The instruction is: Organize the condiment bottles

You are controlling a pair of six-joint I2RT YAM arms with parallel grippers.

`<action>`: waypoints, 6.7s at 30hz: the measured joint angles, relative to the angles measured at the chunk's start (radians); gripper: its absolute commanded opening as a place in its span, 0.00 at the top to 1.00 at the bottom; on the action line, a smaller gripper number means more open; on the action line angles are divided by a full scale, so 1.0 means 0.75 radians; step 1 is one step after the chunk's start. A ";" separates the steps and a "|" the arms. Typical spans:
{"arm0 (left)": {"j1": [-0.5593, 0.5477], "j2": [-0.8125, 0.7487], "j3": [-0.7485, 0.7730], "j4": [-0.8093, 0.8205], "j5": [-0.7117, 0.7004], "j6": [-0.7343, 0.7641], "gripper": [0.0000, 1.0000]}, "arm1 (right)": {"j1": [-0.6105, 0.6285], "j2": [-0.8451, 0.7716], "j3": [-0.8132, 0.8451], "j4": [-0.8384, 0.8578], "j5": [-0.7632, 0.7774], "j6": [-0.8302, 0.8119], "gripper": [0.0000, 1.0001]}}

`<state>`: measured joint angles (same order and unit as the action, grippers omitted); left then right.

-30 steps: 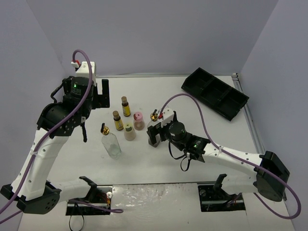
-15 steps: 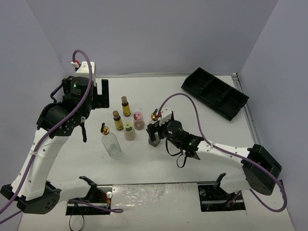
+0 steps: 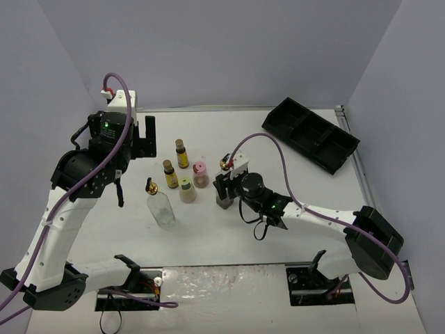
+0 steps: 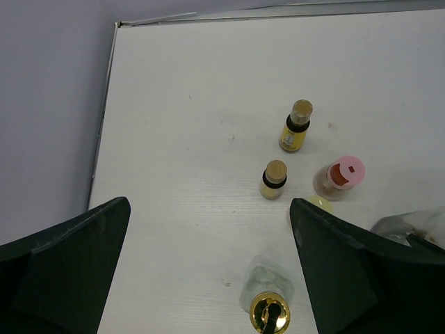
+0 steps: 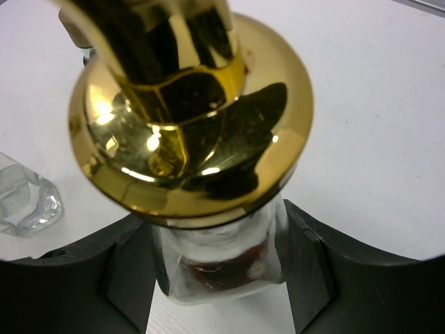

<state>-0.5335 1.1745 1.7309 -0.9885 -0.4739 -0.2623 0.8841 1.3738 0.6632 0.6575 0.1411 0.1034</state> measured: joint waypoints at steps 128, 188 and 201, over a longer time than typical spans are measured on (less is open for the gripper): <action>0.024 -0.052 -0.211 0.178 0.178 0.035 0.03 | -1.067 1.229 1.398 0.085 0.224 -0.095 0.03; 0.183 0.005 0.144 0.054 0.116 -0.042 0.03 | 0.104 -0.067 0.658 -0.631 -0.208 0.251 0.00; 0.294 0.012 0.167 0.011 0.223 -0.057 0.03 | 0.209 -0.054 0.475 -0.524 -0.427 0.066 0.00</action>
<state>-0.3127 1.1835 1.8564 -0.9804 -0.3068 -0.3053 1.0405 1.3334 1.0197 0.2646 -0.1789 0.1530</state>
